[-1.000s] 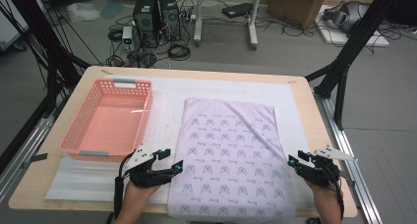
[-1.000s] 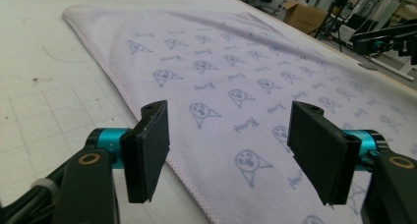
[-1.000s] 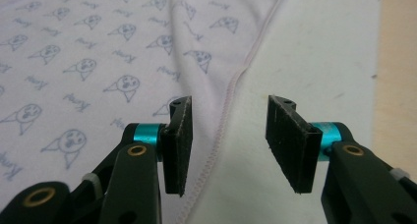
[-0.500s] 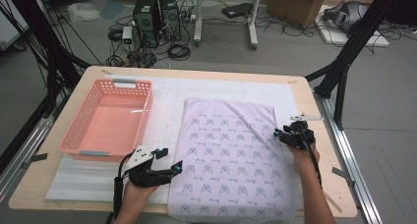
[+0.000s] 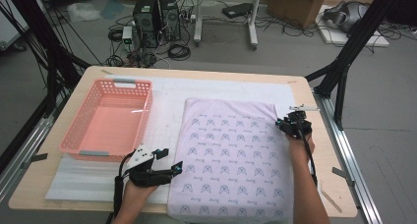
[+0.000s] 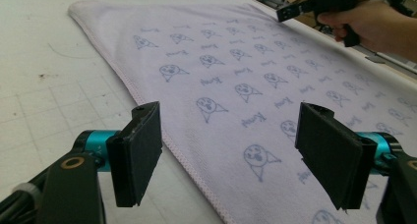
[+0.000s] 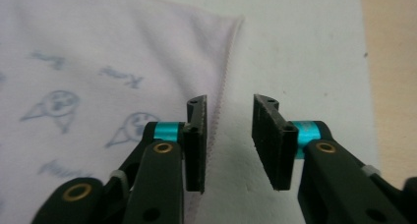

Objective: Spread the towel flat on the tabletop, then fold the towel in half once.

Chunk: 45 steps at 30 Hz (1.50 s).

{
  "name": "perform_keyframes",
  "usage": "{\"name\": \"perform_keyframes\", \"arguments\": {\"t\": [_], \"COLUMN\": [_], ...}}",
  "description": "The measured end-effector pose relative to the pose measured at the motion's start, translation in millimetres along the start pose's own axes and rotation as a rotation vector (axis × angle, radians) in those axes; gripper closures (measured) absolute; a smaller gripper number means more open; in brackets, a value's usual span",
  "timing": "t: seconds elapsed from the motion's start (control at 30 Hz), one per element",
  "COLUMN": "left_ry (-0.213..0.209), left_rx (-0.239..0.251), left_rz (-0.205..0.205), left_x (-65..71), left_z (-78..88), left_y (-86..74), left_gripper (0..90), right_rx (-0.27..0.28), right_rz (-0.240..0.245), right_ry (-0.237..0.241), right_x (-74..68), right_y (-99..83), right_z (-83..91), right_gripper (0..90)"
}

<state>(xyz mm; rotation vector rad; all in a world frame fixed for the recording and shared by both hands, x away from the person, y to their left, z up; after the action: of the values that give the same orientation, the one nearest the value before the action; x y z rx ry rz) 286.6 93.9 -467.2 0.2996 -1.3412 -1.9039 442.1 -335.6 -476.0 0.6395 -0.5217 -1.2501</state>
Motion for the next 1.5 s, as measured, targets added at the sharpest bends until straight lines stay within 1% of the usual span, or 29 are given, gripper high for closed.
{"name": "perform_keyframes", "arguments": {"t": [0.03,0.07,0.13,0.17,0.2,0.23,0.27,0.3,0.33,0.4,0.47,0.5,0.53,0.57,0.63,0.73,0.83,0.9,1.0,1.1,1.3,1.4,1.5], "left_ry": [0.0,0.001,0.003,0.002,0.002,0.004,0.004,0.001,0.001,-0.006,-0.012,-0.015,-0.018,-0.023,-0.029,-0.034,-0.033,-0.031,-0.026,-0.028,-0.025,-0.025,-0.03], "left_rx": [0.002,0.002,0.002,0.003,0.002,0.003,0.005,0.006,0.007,0.01,0.015,0.015,0.017,0.019,0.023,0.02,0.02,0.017,0.015,0.013,0.014,0.015,0.011], "left_rz": [0.004,0.004,0.003,0.005,0.006,0.007,0.009,0.01,0.01,0.008,0.005,-0.001,-0.001,-0.003,0.0,-0.004,-0.009,-0.012,-0.013,-0.012,-0.002,-0.004,0.005], "left_x": [-0.5,-0.7,-1.2,-1.1,-1.0,-0.8,-0.7,-0.6,-0.5,0.3,1.2,1.6,2.1,2.6,4.1,5.6,6.5,6.7,5.7,4.9,2.3,1.3,-0.1], "left_z": [0.0,0.1,0.5,0.6,0.8,1.0,1.1,1.4,1.5,2.0,2.2,2.6,2.7,2.7,2.4,1.9,1.8,2.1,1.7,1.2,-0.2,0.1,-2.3], "left_y": [0.2,0.3,0.5,0.6,0.8,1.2,1.6,2.3,2.8,3.6,4.5,5.1,5.7,6.1,6.6,6.4,6.3,6.1,5.8,5.6,5.8,6.7,7.4], "left_gripper": [26.0,25.7,25.2,24.8,24.6,24.4,24.2,23.9,23.4,23.1,22.9,22.9,22.9,22.9,22.9,23.0,23.0,23.1,23.2,23.2,23.3,23.4,23.4], "right_rx": [0.029,0.051,0.079,0.102,0.117,0.128,0.142,0.155,0.158,0.16,0.161,0.163,0.169,0.185,0.206,0.231,0.238,0.229,0.214,0.205,0.198,0.188,0.182], "right_rz": [0.002,-0.006,0.003,0.005,0.007,0.019,0.04,0.052,0.065,0.092,0.113,0.126,0.144,0.151,0.15,0.134,0.117,0.113,0.133,0.138,0.133,0.129,0.129], "right_ry": [0.014,0.036,0.078,0.111,0.139,0.185,0.2,0.22,0.259,0.281,0.312,0.319,0.316,0.311,0.309,0.3,0.289,0.293,0.292,0.292,0.283,0.282,0.284], "right_x": [-1.2,-2.2,-4.3,-6.5,-8.4,-12.8,-16.6,-19.9,-25.3,-32.5,-39.9,-42.0,-44.3,-45.4,-45.7,-43.2,-40.2,-40.9,-43.3,-44.1,-40.9,-40.5,-40.3], "right_y": [-0.6,-2.4,-8.0,-13.6,-17.7,-25.6,-32.8,-38.3,-48.1,-63.3,-76.2,-79.9,-84.9,-87.8,-93.2,-96.5,-95.5,-96.2,-97.6,-98.6,-99.1,-99.5,-98.6], "right_z": [9.1,18.6,35.1,47.7,55.2,66.6,75.5,81.3,89.6,100.4,110.9,115.1,122.4,127.9,136.4,140.9,137.8,135.6,132.1,130.8,127.5,125.0,122.7], "right_gripper": [61.5,58.0,53.2,50.0,46.9,45.2,42.8,40.8,38.0,29.2,26.3,24.4,22.5,20.6,20.1,19.6,19.4,19.4,19.4,19.4,19.4,19.4,19.4]}}
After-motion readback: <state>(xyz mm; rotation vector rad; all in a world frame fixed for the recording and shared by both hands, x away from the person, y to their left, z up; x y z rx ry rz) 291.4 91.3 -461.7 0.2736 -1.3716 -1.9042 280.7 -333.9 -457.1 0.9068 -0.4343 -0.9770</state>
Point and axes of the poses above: each handheld gripper's, and its own axes: z roughly backward along the jaws, y roughly out of its top, x roughly to its right, the point moved 6 cm from there along -z, roughly forward along the jaws, and after that the axes turned 6 degrees about -x, right-handed, at the moved point
